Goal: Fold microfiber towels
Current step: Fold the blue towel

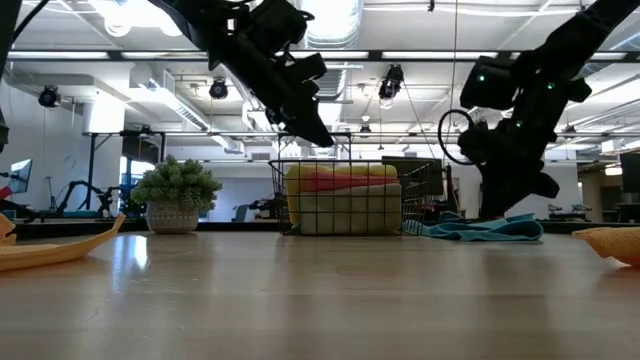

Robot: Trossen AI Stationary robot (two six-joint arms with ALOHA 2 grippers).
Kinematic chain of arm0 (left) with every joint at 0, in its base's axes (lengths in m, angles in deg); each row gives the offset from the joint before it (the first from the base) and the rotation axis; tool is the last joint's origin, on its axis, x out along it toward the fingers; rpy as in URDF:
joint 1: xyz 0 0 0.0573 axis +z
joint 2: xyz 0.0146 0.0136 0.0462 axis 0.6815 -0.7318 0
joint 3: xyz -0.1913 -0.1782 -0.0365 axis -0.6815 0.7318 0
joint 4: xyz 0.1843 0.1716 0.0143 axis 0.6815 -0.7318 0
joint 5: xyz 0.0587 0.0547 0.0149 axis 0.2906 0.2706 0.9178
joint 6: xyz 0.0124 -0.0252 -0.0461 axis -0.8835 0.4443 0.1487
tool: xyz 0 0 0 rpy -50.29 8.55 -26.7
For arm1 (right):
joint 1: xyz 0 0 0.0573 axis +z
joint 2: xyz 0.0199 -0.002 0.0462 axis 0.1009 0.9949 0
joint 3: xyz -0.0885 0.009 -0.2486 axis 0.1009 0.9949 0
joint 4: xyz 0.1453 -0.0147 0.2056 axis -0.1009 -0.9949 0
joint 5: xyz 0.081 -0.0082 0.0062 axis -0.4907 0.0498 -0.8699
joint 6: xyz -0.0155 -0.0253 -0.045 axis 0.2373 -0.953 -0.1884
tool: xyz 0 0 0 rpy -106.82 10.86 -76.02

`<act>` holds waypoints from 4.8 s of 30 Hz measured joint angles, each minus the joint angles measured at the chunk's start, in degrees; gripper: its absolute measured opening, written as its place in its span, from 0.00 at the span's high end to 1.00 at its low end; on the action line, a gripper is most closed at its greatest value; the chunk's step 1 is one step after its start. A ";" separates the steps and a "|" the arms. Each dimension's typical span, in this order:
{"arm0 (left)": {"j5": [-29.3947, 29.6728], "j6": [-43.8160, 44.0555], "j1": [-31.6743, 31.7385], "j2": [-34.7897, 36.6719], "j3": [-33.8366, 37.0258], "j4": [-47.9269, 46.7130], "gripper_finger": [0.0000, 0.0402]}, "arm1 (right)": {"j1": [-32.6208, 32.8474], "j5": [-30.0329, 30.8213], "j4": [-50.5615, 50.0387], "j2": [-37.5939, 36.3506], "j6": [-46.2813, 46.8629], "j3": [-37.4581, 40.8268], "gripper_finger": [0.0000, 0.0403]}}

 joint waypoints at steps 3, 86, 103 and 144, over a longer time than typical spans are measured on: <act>0.00 -1.28 0.00 0.12 -0.41 0.01 0.60 | 1.03 0.03 0.21 0.02 1.44 0.95 0.94; -10.43 -4.92 -14.00 -21.08 -11.03 24.01 0.60 | 32.45 31.45 -38.27 -6.32 22.20 -33.14 0.94; -10.54 -4.83 -14.43 -34.90 -22.88 24.03 0.60 | 32.45 31.14 -39.34 -6.97 18.81 -32.86 0.94; -10.24 5.20 -14.40 -32.27 -21.54 -16.12 0.60 | 32.47 24.94 -39.42 -6.84 18.19 -32.53 0.94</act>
